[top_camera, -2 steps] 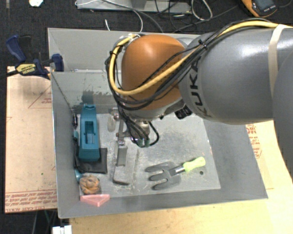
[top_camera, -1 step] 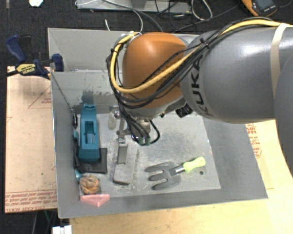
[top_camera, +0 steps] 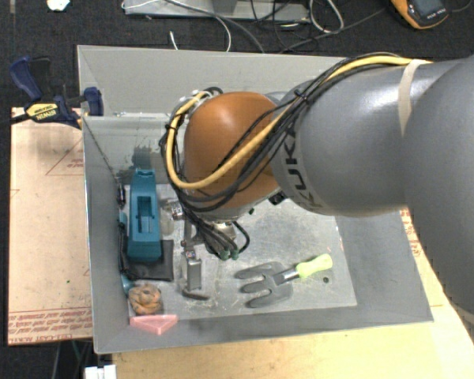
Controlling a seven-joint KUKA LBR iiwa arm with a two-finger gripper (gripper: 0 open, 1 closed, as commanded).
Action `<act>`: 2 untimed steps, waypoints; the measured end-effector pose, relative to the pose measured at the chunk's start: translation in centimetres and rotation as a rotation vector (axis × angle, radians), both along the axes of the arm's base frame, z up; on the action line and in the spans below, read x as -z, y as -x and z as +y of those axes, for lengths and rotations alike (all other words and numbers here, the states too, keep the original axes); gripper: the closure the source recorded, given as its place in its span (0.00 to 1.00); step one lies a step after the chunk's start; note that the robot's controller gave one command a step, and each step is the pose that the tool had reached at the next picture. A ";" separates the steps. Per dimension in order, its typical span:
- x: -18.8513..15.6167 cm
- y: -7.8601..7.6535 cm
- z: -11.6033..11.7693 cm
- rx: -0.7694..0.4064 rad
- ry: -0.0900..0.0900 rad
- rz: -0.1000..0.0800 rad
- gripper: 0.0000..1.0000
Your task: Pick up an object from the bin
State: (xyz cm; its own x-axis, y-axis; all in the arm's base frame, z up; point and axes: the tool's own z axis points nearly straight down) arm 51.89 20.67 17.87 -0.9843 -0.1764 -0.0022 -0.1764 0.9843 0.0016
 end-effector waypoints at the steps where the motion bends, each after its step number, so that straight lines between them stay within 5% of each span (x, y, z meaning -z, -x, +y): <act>1: 1.8 3.7 4.0 -0.386 0.000 -0.005 0.00; 2: 5.8 3.6 4.7 -0.545 0.002 0.005 0.00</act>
Offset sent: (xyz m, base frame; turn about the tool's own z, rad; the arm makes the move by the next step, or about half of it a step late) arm -0.0360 0.0462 -0.0562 -0.5463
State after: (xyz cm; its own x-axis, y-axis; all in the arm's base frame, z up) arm 48.28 25.34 12.06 -0.7502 -0.6611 0.0036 -0.6611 0.7503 0.0019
